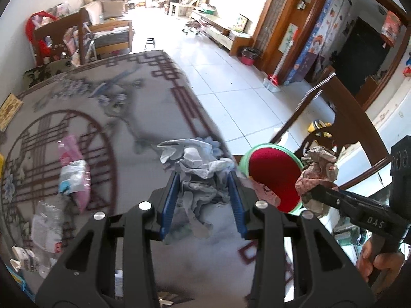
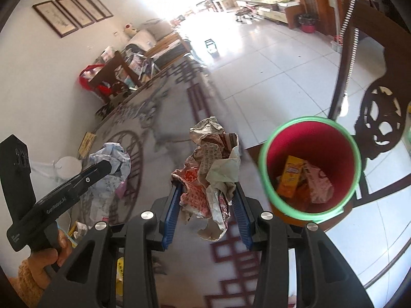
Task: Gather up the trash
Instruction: 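Open both tools over the red bucket to drop the crumpled trash, then swing both open tools back over the trash on the rug, then grasp the clear plastic bottle with the left tool while the right tool grasps the toothpaste box, then lift the bottle and toothpaste box and carry them toward the red bucket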
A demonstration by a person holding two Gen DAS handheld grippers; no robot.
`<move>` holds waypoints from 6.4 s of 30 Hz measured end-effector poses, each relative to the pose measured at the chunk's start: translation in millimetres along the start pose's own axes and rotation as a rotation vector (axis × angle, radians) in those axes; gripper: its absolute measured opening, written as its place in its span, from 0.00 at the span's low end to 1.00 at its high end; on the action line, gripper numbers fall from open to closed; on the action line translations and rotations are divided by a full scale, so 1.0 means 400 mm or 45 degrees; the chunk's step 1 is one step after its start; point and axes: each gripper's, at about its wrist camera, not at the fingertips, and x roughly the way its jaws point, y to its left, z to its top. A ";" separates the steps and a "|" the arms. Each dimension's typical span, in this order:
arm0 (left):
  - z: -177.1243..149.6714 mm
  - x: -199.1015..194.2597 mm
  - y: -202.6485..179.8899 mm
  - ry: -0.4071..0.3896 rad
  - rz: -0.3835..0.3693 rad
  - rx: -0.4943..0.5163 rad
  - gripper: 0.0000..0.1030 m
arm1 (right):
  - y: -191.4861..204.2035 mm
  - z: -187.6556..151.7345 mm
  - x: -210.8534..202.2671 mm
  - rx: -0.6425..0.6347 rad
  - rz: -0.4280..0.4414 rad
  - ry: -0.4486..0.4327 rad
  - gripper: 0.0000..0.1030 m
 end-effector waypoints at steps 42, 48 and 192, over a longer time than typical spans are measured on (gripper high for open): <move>0.112 0.303 -0.387 0.155 -0.322 0.363 0.78 | -0.391 0.109 -0.021 0.322 -0.212 -0.048 0.62; 0.127 0.211 -0.293 0.069 -0.282 0.273 0.79 | -0.358 0.108 -0.054 0.298 -0.231 -0.080 0.62; -0.163 -0.225 0.662 -0.075 0.042 -0.298 0.50 | 0.703 -0.183 0.306 -0.540 -0.040 0.191 0.38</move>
